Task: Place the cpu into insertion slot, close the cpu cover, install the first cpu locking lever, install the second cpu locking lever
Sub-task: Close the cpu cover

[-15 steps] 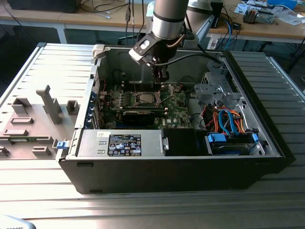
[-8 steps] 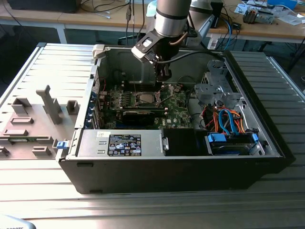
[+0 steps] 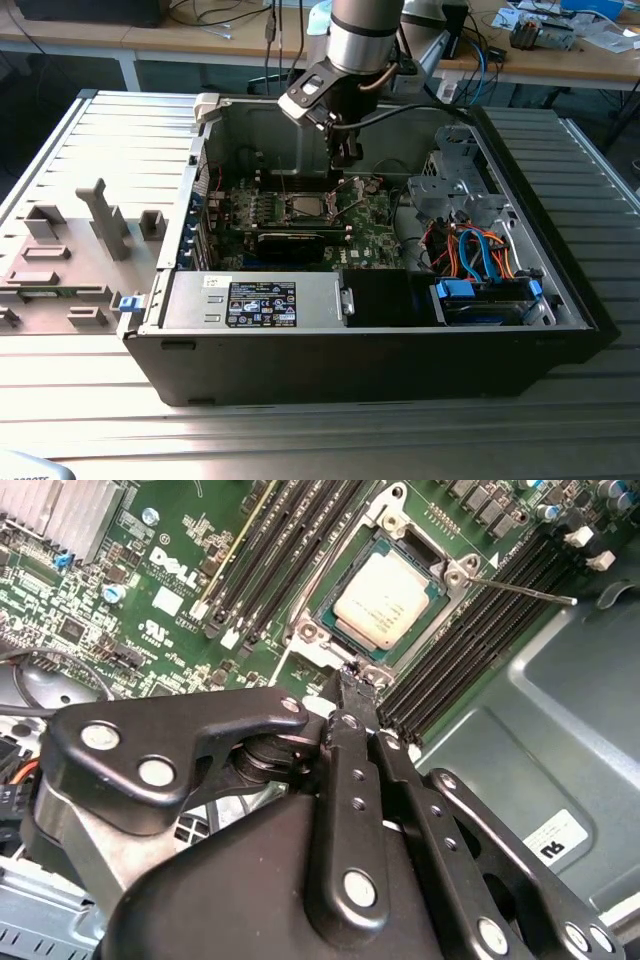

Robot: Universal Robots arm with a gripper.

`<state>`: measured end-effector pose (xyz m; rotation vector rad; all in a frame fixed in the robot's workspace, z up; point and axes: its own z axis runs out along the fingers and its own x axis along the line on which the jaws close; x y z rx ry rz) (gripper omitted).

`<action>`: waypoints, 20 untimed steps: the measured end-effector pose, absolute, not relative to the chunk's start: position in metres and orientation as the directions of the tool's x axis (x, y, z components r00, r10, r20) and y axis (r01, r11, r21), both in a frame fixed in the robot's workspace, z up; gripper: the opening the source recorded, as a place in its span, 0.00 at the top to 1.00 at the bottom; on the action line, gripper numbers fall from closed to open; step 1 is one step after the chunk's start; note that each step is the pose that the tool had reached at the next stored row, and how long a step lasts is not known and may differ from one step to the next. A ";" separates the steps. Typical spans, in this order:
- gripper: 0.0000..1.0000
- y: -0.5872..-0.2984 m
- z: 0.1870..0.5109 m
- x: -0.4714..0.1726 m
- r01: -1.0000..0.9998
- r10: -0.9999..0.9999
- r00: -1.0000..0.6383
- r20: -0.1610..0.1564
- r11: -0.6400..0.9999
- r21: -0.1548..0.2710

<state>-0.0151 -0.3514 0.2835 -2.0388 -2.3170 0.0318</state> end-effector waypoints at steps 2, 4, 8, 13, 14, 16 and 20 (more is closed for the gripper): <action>0.89 -0.351 0.285 -0.014 0.990 0.992 -0.126 0.028 0.128 -0.052; 0.89 -0.351 0.287 -0.013 0.990 0.992 -0.126 0.028 0.128 -0.053; 0.89 -0.351 0.288 -0.010 0.990 0.992 -0.126 0.028 0.128 -0.054; 0.89 -0.351 0.288 0.002 0.989 0.992 -0.126 0.030 0.128 -0.068; 0.89 -0.351 0.287 0.004 0.989 0.992 -0.126 0.030 0.128 -0.072; 0.89 -0.351 0.285 0.010 0.989 0.992 -0.123 0.031 0.125 -0.080; 0.89 -0.351 0.279 0.013 0.992 0.995 -0.094 0.032 0.096 -0.082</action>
